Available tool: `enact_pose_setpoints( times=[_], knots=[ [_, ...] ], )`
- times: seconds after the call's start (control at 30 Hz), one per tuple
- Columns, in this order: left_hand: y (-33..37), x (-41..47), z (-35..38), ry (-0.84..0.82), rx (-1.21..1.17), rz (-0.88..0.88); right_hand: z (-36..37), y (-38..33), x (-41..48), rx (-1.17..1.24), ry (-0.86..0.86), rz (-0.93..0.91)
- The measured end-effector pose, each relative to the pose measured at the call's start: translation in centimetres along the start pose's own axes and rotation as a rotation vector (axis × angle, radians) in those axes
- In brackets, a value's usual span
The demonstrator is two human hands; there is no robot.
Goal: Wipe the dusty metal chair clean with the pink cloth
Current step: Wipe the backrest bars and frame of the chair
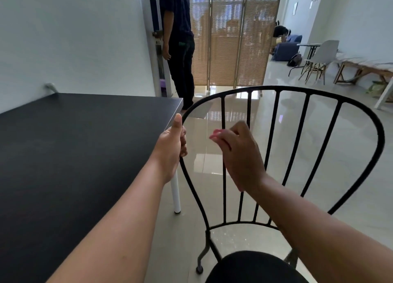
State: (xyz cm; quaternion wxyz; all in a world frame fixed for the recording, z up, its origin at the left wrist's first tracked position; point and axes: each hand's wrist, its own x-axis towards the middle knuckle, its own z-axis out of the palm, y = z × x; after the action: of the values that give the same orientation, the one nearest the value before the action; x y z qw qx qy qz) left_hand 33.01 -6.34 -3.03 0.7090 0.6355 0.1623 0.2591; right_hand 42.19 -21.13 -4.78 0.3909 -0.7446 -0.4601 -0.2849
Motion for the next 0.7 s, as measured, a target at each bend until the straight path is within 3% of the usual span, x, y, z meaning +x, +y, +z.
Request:
enact_pose_setpoints(
  times=[0.13,0.37,0.57,0.7],
  knots=[
    [0.1,-0.1,0.2,0.016,0.013,0.000,-1.1,-0.6,7.1,-0.072,0.157,-0.046],
    [-0.2,0.1,0.2,0.025,0.032,0.022,1.3,1.0,1.0,-0.085,0.241,-0.055],
    [-0.2,-0.1,0.2,0.017,0.038,0.040,3.3,2.8,-7.4,-0.094,-0.024,0.013],
    [-0.3,-0.1,0.4,0.029,0.027,0.045,5.2,4.3,-14.8,-0.091,-0.200,0.166]
  ],
)
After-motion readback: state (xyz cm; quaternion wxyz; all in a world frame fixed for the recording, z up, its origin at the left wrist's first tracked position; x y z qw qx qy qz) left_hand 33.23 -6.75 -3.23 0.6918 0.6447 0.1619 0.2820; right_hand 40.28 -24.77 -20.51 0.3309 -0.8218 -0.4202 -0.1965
